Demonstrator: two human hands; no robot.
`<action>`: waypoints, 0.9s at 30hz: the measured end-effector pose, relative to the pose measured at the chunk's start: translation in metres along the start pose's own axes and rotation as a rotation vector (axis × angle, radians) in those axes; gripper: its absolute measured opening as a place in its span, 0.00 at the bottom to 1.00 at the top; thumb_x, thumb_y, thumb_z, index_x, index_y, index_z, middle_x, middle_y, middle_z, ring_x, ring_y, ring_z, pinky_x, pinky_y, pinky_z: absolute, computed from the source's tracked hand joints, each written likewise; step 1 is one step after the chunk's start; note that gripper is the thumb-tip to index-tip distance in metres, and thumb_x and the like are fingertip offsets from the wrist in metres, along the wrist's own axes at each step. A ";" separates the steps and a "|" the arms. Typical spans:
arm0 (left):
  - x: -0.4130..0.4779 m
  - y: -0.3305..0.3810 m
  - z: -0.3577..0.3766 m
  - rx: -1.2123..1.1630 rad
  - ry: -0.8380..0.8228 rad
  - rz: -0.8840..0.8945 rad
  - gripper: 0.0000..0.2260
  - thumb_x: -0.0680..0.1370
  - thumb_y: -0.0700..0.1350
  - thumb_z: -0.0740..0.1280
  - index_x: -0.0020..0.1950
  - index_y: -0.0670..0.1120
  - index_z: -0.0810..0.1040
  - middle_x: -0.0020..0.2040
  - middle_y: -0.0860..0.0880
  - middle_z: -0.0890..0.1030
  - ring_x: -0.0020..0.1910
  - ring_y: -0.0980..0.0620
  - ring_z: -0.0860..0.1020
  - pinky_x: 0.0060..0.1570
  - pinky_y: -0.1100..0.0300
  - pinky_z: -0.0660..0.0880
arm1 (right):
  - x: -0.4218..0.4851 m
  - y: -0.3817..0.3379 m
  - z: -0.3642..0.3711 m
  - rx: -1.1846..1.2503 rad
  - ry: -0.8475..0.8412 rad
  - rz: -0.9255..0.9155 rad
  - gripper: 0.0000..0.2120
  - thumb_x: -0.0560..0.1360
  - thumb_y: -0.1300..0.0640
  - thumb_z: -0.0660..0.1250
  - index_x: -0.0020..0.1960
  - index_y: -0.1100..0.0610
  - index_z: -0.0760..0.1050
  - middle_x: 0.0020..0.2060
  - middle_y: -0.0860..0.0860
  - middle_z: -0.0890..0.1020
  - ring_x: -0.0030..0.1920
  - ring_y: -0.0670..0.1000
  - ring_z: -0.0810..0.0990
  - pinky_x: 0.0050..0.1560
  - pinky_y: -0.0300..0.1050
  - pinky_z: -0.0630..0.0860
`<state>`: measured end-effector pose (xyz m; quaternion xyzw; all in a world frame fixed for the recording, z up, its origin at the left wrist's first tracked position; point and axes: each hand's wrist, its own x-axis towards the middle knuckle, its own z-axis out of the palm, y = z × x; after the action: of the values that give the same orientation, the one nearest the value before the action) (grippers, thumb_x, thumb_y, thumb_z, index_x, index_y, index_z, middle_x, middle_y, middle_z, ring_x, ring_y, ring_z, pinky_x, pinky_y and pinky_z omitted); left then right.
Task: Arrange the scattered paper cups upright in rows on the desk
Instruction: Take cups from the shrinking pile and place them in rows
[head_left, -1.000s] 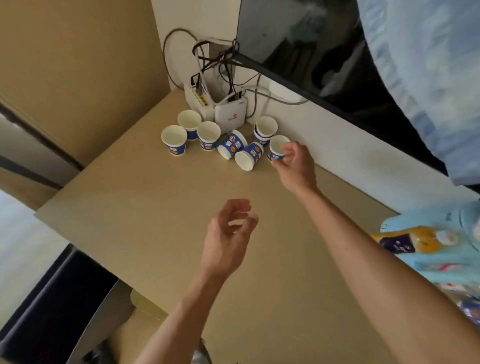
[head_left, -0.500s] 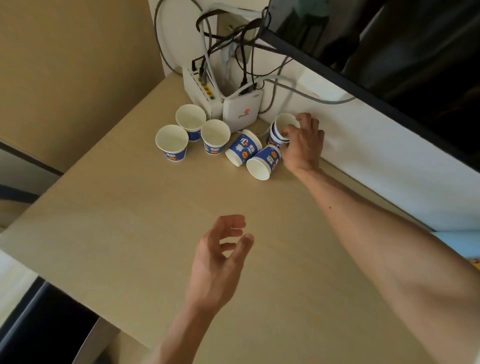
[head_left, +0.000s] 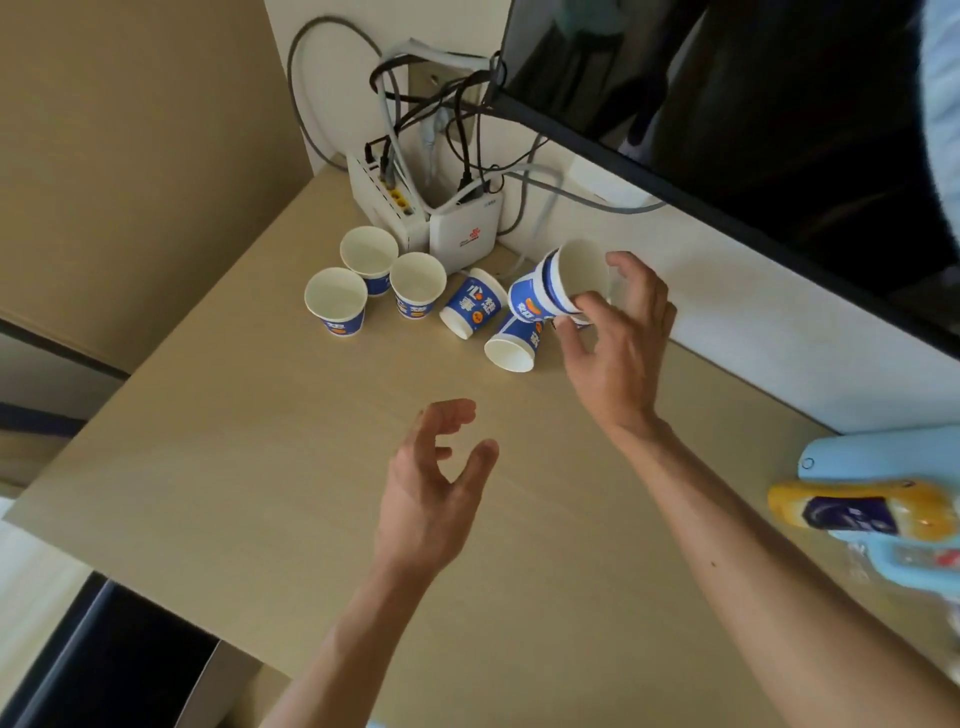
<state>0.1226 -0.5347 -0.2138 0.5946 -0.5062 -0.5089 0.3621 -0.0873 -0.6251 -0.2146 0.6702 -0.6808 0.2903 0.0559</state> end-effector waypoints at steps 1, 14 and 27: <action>0.002 0.004 0.001 0.043 0.007 0.037 0.15 0.75 0.49 0.72 0.61 0.52 0.78 0.59 0.60 0.80 0.60 0.61 0.77 0.58 0.54 0.77 | -0.007 -0.006 -0.014 0.048 0.010 0.021 0.06 0.70 0.57 0.74 0.43 0.57 0.79 0.69 0.58 0.73 0.67 0.59 0.73 0.57 0.52 0.69; -0.071 0.067 0.060 0.073 -0.443 0.349 0.31 0.70 0.48 0.82 0.69 0.47 0.72 0.53 0.55 0.83 0.48 0.56 0.83 0.48 0.56 0.81 | -0.155 -0.026 -0.178 0.900 -0.170 0.571 0.12 0.71 0.51 0.74 0.50 0.57 0.82 0.70 0.46 0.76 0.68 0.52 0.77 0.66 0.67 0.72; -0.261 0.077 0.150 0.052 -0.665 0.421 0.28 0.72 0.45 0.80 0.69 0.49 0.74 0.55 0.54 0.83 0.52 0.50 0.84 0.51 0.52 0.83 | -0.309 0.007 -0.321 1.202 0.043 0.770 0.32 0.65 0.48 0.75 0.67 0.56 0.75 0.56 0.55 0.85 0.54 0.55 0.86 0.48 0.42 0.81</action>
<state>-0.0333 -0.2864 -0.1120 0.2896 -0.7195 -0.5753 0.2597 -0.1646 -0.2030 -0.0956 0.2912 -0.5900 0.6275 -0.4162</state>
